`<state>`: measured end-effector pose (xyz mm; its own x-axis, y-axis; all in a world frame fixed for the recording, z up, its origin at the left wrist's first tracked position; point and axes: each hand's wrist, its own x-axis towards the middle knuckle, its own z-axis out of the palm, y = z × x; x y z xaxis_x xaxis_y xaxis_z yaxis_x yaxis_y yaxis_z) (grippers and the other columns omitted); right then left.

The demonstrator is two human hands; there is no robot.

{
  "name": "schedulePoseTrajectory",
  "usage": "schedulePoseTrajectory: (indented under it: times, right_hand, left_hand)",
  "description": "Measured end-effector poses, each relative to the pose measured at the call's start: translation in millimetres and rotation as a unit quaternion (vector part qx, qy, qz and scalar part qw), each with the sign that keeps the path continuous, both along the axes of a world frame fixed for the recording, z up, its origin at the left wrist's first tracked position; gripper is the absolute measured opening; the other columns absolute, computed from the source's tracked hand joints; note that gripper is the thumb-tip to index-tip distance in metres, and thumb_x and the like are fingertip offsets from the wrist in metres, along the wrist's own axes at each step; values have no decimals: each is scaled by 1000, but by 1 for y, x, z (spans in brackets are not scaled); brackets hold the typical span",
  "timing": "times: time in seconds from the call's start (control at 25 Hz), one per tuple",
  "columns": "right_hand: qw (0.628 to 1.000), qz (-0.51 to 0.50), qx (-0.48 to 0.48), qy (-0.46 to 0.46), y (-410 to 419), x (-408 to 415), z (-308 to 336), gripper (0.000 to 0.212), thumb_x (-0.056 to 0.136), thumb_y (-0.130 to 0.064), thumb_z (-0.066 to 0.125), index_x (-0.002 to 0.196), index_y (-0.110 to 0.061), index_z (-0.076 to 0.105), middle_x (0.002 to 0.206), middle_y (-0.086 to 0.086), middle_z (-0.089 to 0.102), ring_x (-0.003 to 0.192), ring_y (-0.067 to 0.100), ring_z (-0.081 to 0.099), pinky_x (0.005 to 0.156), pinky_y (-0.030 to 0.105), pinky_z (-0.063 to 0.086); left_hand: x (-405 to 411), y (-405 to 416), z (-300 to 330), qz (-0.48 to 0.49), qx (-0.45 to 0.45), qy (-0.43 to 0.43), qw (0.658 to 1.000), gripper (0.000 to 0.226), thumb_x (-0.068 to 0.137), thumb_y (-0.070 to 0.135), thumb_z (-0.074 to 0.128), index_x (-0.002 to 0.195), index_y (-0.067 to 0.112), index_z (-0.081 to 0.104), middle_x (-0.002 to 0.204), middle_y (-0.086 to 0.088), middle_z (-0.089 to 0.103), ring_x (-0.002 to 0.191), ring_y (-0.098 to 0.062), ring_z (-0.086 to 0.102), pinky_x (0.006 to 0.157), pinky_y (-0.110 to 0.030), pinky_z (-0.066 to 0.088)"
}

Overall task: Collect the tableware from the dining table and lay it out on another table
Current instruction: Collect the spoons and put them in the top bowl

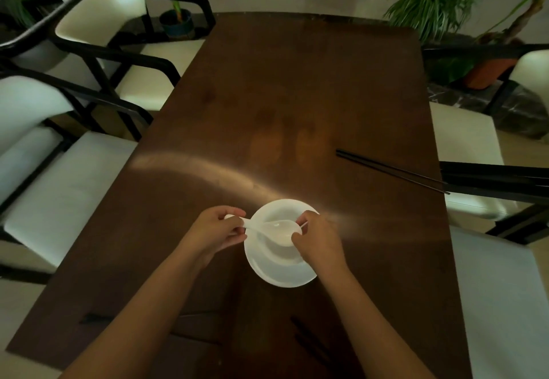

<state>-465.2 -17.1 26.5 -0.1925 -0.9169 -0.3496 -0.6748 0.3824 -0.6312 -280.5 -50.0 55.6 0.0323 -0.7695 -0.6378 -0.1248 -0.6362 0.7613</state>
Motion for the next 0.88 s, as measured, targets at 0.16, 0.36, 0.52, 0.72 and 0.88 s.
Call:
schedulePoseTrajectory:
  times: [0.16,0.36,0.52,0.72,0.88]
  right_hand:
    - [993,61,7,96,1,5,0,20,85,-12,51,104,-12,59,101,7,66,89,22,62,71,28,48]
    - [975,123,15,185,2,9,1,15,88,-7,47,98,-8,58,102,10,65,89,25,62,65,28,41]
    - [965,154,5,211,8,12,10,19,89,-8,48,106,-7,56,115,12,55,87,29,63,69,33,48]
    - [966,112,-88,218,39,15,23,27,91,-24,49,116,-15,56,119,5,52,86,25,62,67,33,51]
    - [963,138,-190,129,92,47,19,29,83,-24,65,111,-15,64,108,5,62,86,21,64,65,35,58]
  left_hand:
    - [-7,-4,-8,-5,-9,-28,1000,19,84,-4,52,100,0,61,88,-18,56,71,-16,57,53,-19,56]
    - [-13,-3,-14,-17,-17,-35,999,28,84,-3,53,111,-3,58,82,-13,56,68,-15,57,52,-17,56]
    - [-12,-4,-10,-74,-34,-101,992,37,87,9,56,123,6,52,98,-12,60,65,-14,60,51,-20,55]
    - [20,12,-7,-140,-166,-252,943,45,90,31,53,131,16,44,102,-5,62,87,-22,63,77,-34,51]
    - [82,65,-24,-254,-239,-309,885,50,83,33,63,129,18,50,115,-4,59,99,-14,57,86,-27,46]
